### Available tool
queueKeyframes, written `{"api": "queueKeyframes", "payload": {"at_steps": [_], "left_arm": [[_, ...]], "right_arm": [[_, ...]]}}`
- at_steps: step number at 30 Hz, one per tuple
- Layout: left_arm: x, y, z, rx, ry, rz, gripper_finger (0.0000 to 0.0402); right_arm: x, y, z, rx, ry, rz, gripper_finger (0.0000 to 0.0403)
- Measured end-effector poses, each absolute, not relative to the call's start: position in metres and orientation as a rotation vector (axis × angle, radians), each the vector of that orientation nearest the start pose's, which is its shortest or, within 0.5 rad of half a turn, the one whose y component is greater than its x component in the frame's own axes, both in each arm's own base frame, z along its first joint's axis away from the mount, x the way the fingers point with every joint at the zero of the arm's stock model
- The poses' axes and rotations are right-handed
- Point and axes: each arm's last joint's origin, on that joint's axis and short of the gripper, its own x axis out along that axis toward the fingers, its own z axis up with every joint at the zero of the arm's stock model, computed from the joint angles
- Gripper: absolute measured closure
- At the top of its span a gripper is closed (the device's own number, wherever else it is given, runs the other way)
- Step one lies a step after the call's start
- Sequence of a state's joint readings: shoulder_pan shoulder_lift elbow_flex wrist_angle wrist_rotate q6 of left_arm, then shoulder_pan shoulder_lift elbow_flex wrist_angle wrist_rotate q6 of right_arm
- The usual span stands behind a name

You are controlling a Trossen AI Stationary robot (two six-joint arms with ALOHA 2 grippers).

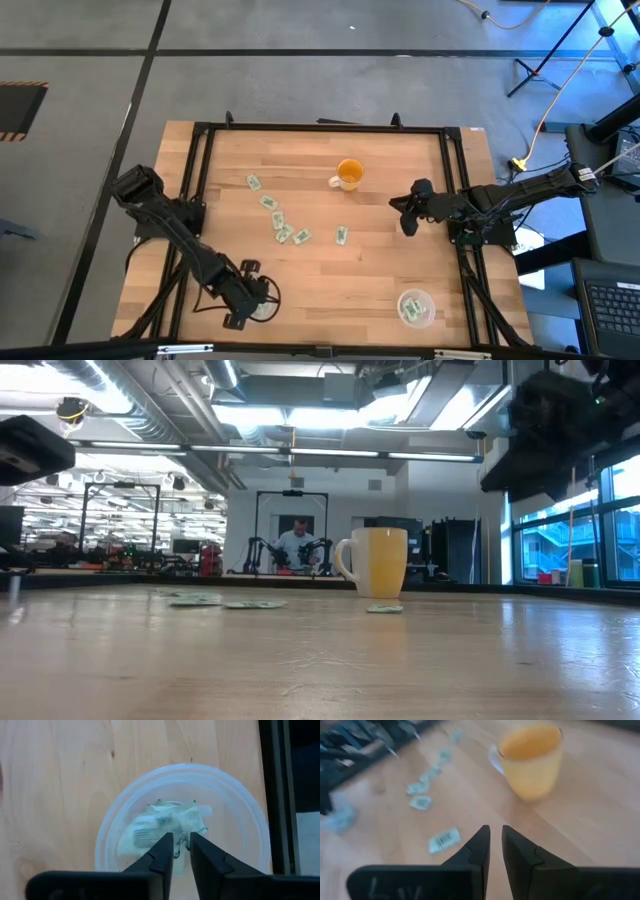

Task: Pick and place items into bin
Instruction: Put the stevia packet into the right transparent bin

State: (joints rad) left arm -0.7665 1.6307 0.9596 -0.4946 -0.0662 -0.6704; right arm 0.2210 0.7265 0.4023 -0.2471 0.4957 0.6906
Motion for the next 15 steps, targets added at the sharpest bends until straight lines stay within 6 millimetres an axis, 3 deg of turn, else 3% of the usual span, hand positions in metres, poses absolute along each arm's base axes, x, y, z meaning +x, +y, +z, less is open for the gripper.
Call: {"api": "queueKeyframes", "payload": {"at_steps": [7,15], "left_arm": [[0.218,-0.202,0.192,-0.139,1.160,-0.243,0.0310],[0.210,-0.192,0.225,-0.125,1.015,-0.262,0.0288]], "right_arm": [[0.165,0.025,0.233,0.310,0.211,-0.234,0.0350],[0.190,0.033,0.230,0.228,0.307,-0.167,0.0349]]}}
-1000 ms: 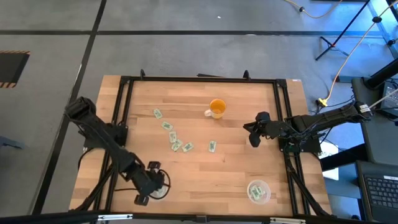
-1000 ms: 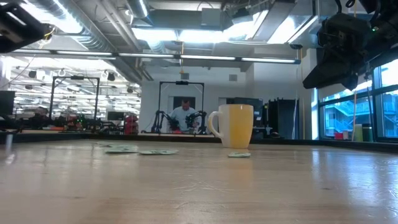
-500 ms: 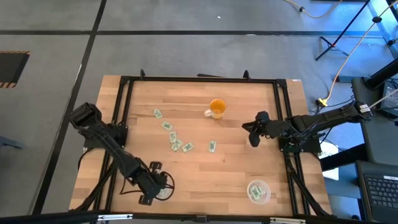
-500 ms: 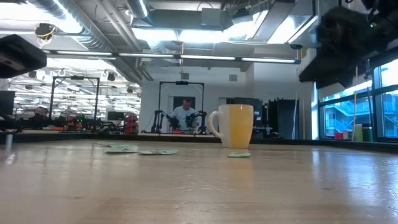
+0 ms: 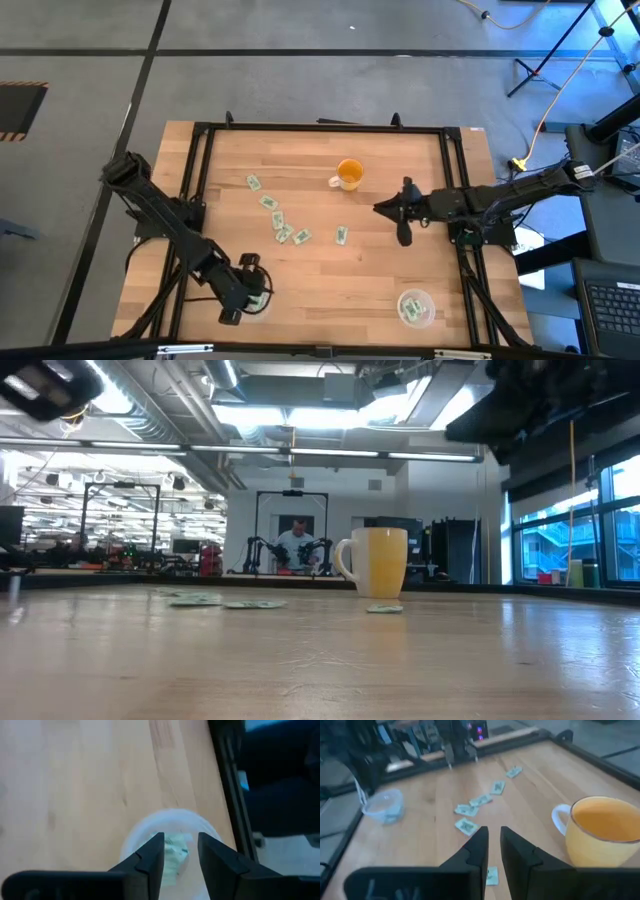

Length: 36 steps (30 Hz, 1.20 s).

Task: Pick and place items into bin
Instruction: Put the stevia packet into the right transparent bin

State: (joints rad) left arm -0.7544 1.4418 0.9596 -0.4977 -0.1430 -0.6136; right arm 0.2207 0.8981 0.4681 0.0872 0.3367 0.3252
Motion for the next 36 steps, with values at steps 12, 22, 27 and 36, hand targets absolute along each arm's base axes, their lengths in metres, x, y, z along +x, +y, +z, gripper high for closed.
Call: {"api": "queueKeyframes", "payload": {"at_steps": [12,22,27,36], "left_arm": [[0.188,-0.150,0.269,0.070,0.689,0.149,0.0286],[0.186,-0.123,0.255,0.122,0.736,0.362,0.0286],[0.177,-0.104,0.236,0.094,0.764,0.420,0.0286],[0.160,-0.081,0.212,-0.071,0.666,0.269,0.0286]], "right_arm": [[0.244,0.045,0.219,0.317,0.442,-0.222,0.0349],[0.268,0.049,0.170,0.190,0.595,-0.233,0.0301],[0.272,0.050,0.161,0.182,0.613,-0.234,0.0230],[0.278,0.052,0.153,0.174,0.602,-0.228,0.0176]]}}
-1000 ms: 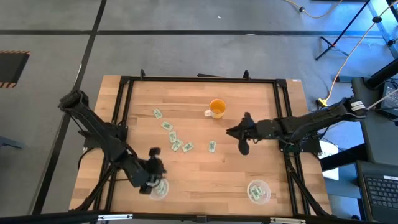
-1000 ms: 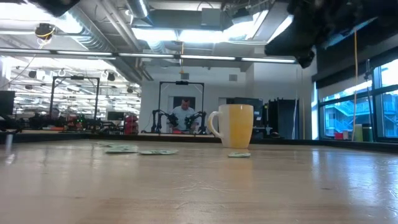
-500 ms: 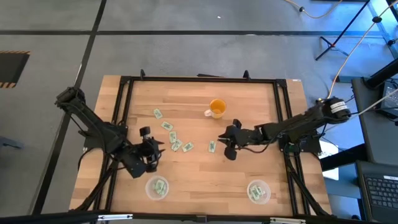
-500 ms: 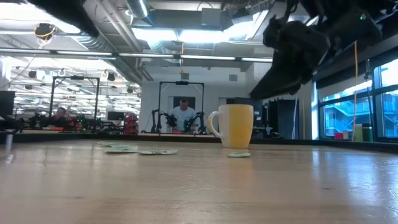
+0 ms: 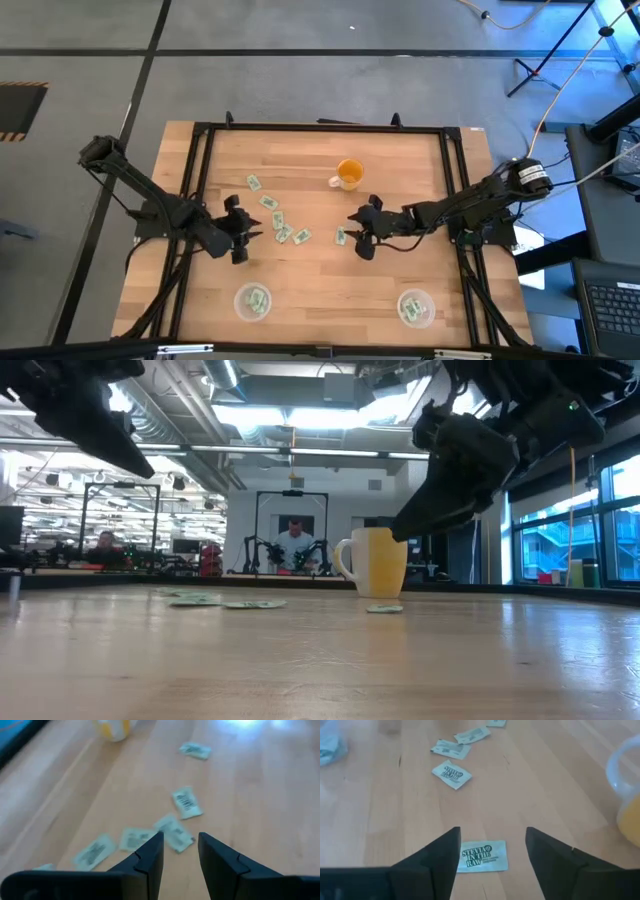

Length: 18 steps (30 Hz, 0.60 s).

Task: Pick and place items into bin
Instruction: Put the stevia packet into the right transparent bin

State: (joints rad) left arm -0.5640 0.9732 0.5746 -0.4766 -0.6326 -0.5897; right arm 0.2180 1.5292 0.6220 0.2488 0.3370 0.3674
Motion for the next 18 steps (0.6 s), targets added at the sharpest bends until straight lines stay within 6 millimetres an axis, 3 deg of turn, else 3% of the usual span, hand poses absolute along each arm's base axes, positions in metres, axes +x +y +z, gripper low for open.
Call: {"api": "queueKeyframes", "payload": {"at_steps": [10,18], "left_arm": [[0.157,-0.069,0.199,-0.072,0.518,0.046,0.0286],[0.161,-0.061,0.193,-0.065,0.491,0.032,0.0286]], "right_arm": [[0.285,0.053,0.129,0.205,0.644,-0.259,0.0209],[0.292,0.054,0.104,0.198,0.693,-0.278,0.0212]]}}
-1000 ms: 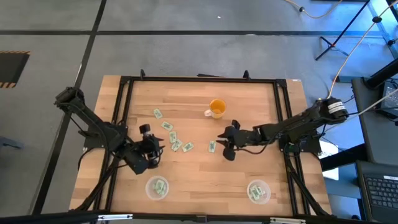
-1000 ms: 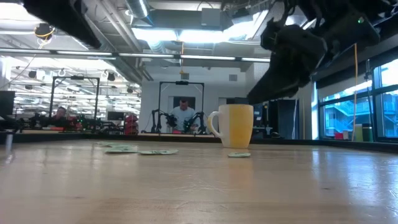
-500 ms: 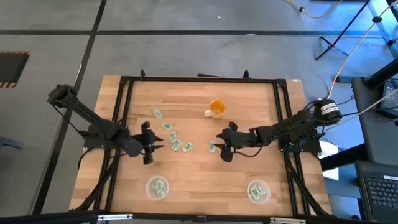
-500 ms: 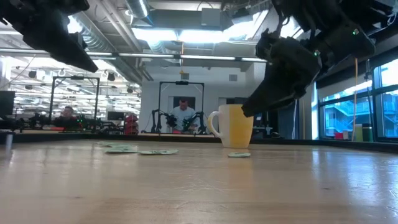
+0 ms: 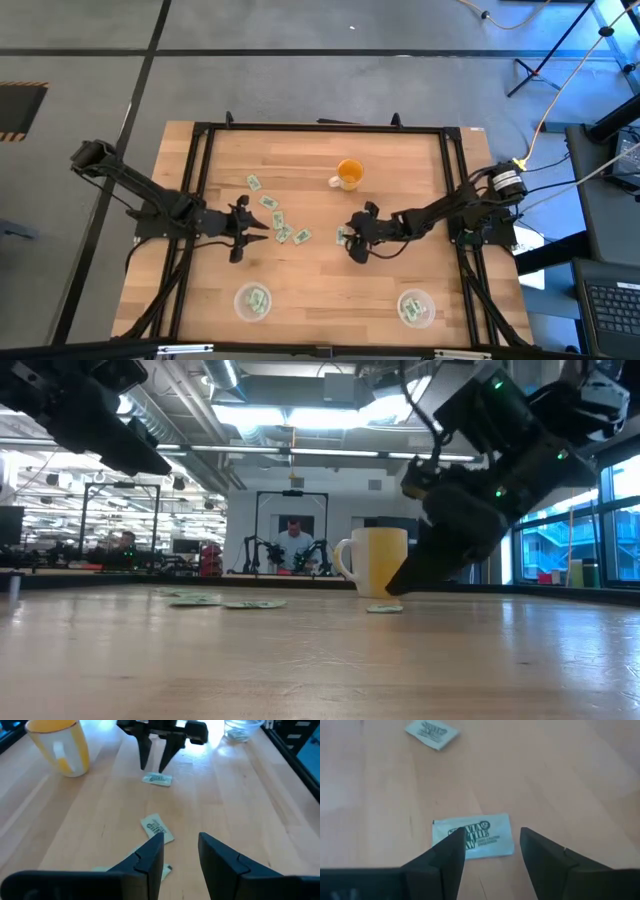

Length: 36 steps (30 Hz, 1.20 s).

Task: Pick and place items into bin
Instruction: Put the stevia packet into the right transparent bin

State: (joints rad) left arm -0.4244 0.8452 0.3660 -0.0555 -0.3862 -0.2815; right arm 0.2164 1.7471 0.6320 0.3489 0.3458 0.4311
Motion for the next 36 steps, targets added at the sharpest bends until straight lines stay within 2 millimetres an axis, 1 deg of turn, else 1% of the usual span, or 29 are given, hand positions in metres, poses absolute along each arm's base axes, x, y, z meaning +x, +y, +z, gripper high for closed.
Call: {"api": "queueKeyframes", "payload": {"at_steps": [4,10,13,20,24,30,33,36], "left_arm": [[0.162,-0.058,0.193,-0.062,0.496,0.023,0.0286],[0.162,-0.057,0.193,-0.069,0.500,0.013,0.0286],[0.162,-0.057,0.193,-0.070,0.501,0.012,0.0286],[0.162,-0.057,0.193,-0.069,0.501,0.014,0.0286],[0.162,-0.057,0.193,-0.069,0.501,0.014,0.0286],[0.162,-0.057,0.193,-0.072,0.501,0.014,0.0286],[0.162,-0.057,0.193,-0.075,0.501,0.014,0.0286],[0.162,-0.057,0.193,-0.076,0.502,0.014,0.0286]], "right_arm": [[0.299,0.050,0.096,0.215,0.711,-0.306,0.0212],[0.308,0.047,0.090,0.208,0.737,-0.341,0.0217],[0.309,0.047,0.090,0.207,0.738,-0.345,0.0236],[0.307,0.046,0.088,0.211,0.749,-0.351,0.0300],[0.308,0.046,0.088,0.212,0.748,-0.349,0.0327],[0.304,0.049,0.102,0.232,0.746,-0.300,0.0348],[0.304,0.049,0.118,0.249,0.698,-0.282,0.0354],[0.299,0.049,0.129,0.242,0.693,-0.289,0.0358]]}}
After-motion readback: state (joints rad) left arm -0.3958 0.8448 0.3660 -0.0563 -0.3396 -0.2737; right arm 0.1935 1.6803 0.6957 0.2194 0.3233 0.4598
